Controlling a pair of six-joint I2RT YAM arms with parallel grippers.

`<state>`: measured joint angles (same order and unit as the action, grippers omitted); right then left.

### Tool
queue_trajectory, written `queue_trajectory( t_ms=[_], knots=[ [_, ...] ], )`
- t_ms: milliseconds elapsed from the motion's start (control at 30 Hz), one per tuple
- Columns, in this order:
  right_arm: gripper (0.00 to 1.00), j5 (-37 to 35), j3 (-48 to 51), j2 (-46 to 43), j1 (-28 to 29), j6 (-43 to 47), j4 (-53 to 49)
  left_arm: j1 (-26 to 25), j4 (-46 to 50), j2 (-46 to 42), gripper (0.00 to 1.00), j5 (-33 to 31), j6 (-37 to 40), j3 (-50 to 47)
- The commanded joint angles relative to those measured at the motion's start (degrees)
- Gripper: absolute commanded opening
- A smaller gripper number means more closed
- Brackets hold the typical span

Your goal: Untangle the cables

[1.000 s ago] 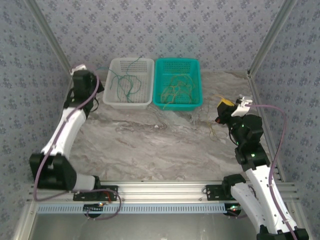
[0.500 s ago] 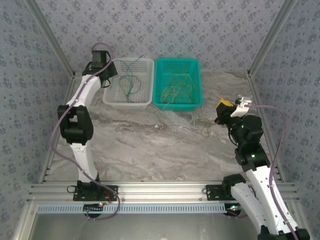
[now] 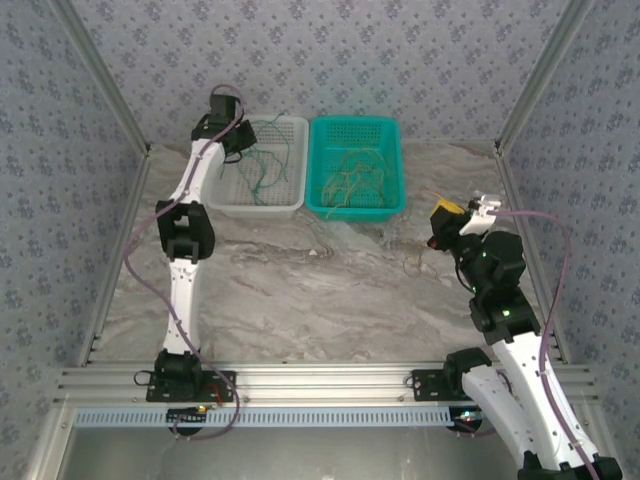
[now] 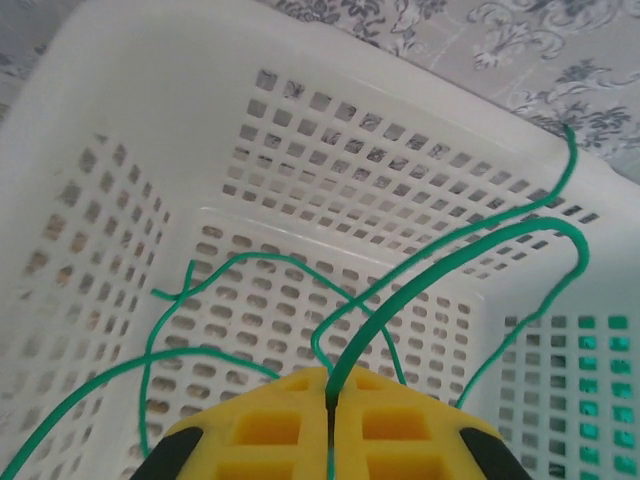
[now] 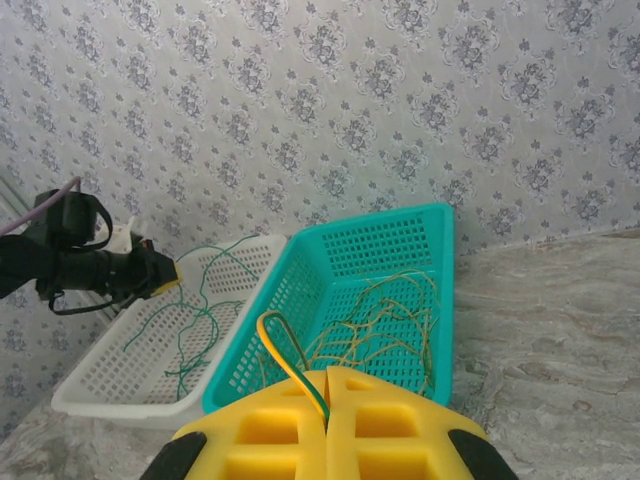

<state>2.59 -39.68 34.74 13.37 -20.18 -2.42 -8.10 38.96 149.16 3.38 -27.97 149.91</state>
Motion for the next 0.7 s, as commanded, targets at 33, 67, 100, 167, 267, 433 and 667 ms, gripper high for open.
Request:
queue_trajectory(
  t_ms=[33,67,100,167,267,433,667],
  knots=[
    [0.0,-0.25,-0.11,-0.98,0.63,-1.0,-0.25,0.59,9.66,4.33,0.08,1.28,-3.33,4.74],
    [0.0,-0.3,0.01,-0.97,0.71,-0.97,-0.22,0.79,9.72,4.53,0.08,1.46,-4.04,4.0],
    [0.0,-0.35,0.03,-0.9,0.76,-0.98,-0.14,0.91,10.01,4.55,0.08,1.48,-4.73,3.18],
    [0.0,-0.4,-0.06,-0.92,0.93,-0.92,-0.09,1.01,10.79,4.56,0.08,1.92,-4.99,2.42],
    [0.0,-0.83,-0.07,-0.9,1.13,-0.69,-0.14,1.04,12.55,4.47,0.1,1.84,-4.32,2.41],
    [0.0,-1.05,0.28,-0.62,1.4,-0.91,0.59,1.01,15.76,4.3,0.09,5.34,-3.2,1.63],
    [0.0,-1.03,0.3,0.3,2.0,-1.18,1.25,-0.31,11.86,-2.78,0.33,3.7,-1.25,-8.74]
  ],
)
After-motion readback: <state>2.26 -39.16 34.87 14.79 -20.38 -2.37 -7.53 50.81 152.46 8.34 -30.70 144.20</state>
